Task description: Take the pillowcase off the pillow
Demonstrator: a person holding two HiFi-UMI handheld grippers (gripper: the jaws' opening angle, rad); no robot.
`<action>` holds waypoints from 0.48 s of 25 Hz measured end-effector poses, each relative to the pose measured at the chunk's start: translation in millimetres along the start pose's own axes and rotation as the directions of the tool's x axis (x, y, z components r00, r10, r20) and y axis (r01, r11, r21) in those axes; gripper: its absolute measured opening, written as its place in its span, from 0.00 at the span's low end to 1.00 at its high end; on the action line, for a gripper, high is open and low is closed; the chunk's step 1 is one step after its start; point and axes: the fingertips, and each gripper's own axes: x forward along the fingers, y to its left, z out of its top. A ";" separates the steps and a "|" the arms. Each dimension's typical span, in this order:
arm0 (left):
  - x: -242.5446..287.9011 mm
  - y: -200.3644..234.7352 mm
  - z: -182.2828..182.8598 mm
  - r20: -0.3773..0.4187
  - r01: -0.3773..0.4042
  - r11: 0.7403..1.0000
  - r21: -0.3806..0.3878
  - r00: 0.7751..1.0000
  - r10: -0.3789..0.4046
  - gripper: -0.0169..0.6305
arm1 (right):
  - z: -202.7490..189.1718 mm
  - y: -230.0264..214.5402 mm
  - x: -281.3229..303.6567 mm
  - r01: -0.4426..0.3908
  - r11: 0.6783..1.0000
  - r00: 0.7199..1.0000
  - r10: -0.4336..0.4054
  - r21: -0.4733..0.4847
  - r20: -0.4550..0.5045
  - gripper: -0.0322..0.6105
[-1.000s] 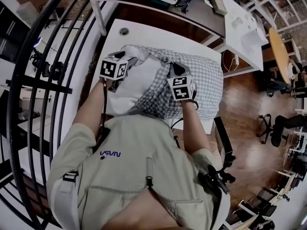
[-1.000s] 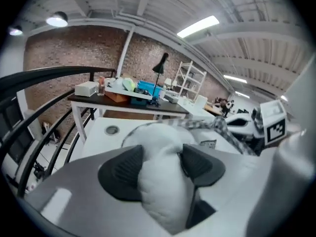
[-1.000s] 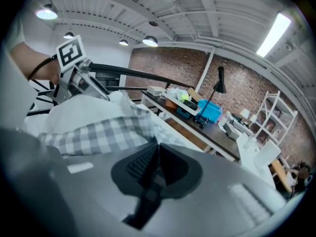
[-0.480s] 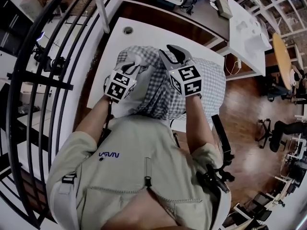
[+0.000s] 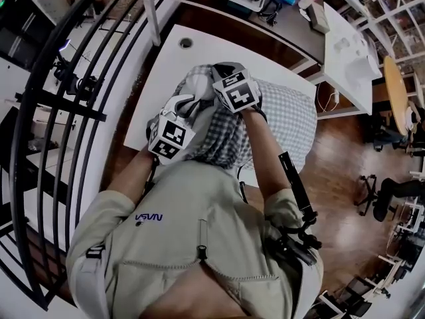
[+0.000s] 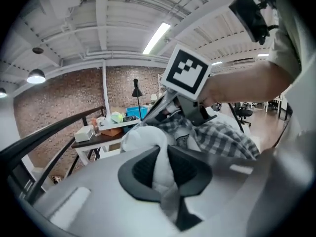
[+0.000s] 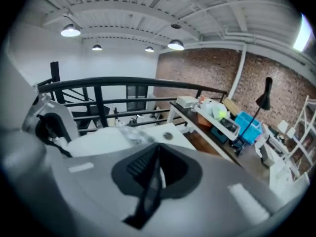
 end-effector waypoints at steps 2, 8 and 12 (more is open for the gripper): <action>-14.3 -0.7 15.0 0.055 -0.015 0.999 0.038 0.998 0.013 0.08 | 6.5 -21.7 -7.5 0.090 0.996 0.996 -0.090 0.006 0.018 0.06; -55.0 11.3 67.2 0.232 -0.056 0.998 0.029 0.972 0.048 0.08 | -12.5 -90.9 -41.0 0.299 0.954 0.954 -0.298 0.000 -0.035 0.06; -54.8 46.9 72.2 0.272 -0.051 0.995 -0.089 0.959 0.074 0.07 | -55.1 -121.8 -61.0 0.401 0.916 0.911 -0.395 0.030 -0.117 0.06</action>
